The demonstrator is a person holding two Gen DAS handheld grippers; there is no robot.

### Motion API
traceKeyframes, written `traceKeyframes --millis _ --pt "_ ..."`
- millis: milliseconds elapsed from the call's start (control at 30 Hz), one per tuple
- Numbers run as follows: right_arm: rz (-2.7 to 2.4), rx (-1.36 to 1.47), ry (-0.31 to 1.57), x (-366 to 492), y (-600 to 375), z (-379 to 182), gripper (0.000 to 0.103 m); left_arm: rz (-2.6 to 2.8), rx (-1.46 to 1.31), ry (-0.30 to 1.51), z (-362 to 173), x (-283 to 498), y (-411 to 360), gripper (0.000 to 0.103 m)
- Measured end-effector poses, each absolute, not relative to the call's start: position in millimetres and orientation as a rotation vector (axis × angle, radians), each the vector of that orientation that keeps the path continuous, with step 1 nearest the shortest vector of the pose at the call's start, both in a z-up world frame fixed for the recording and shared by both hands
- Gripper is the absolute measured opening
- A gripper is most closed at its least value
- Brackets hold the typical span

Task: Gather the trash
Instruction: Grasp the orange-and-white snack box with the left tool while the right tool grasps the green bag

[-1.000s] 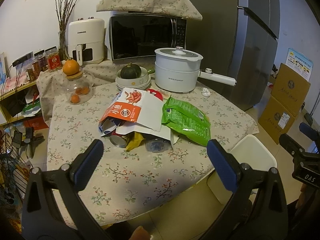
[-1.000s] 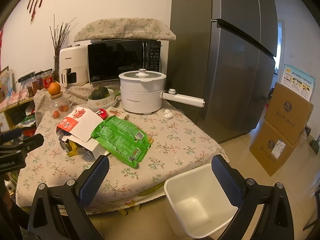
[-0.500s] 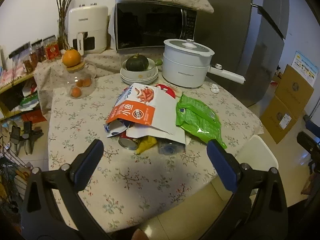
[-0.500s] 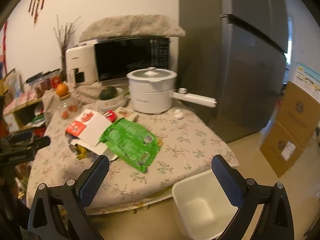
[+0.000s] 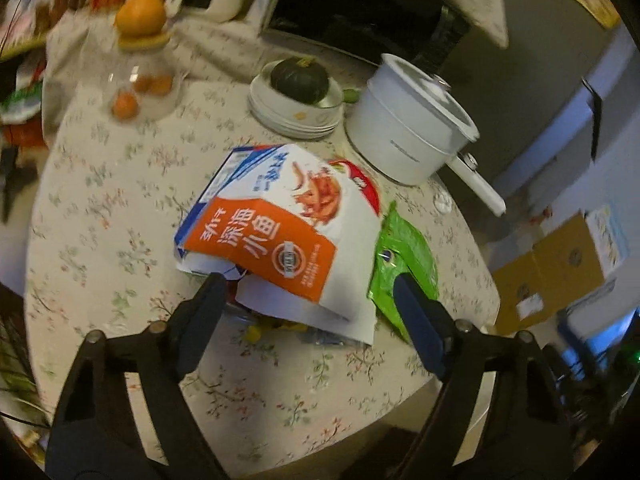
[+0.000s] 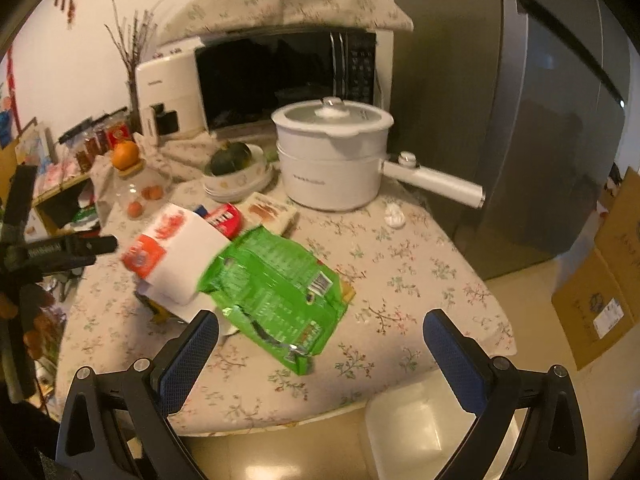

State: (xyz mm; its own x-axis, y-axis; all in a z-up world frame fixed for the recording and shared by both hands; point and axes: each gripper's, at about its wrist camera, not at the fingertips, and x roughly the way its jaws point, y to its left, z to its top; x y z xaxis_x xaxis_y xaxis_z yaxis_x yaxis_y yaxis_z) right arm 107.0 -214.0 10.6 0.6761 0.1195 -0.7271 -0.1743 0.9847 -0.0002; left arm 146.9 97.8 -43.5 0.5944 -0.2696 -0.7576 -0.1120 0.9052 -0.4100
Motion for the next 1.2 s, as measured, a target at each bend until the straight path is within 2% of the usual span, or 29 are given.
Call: traceKeyframes --millis 233,500,667,767,967,1133,1200 --pt "0.133 -0.095 0.897 134 -221 -18 0.103 -0.081 -0.566 0.997 -72 169 107 0.081" --pt "0.117 -0.168 0.951 157 -206 -47 0.103 -0.095 -0.725 0.933 -88 185 117 0.05" --pt "0.135 -0.25 0.994 168 -187 -75 0.103 -0.082 -0.841 0.919 -100 188 126 0.024" --pt "0.171 -0.326 1.018 170 -169 -91 0.103 -0.101 -0.862 0.885 -92 187 128 0.014" --pt "0.192 -0.443 1.046 175 -138 -117 0.103 -0.184 -0.746 0.794 -53 178 113 0.004" --pt "0.179 -0.512 1.032 183 -119 -132 0.102 -0.224 -0.648 0.763 -32 167 104 0.002" --pt "0.182 -0.524 1.027 185 -113 -134 0.093 -0.235 -0.617 0.758 -27 163 101 0.002"
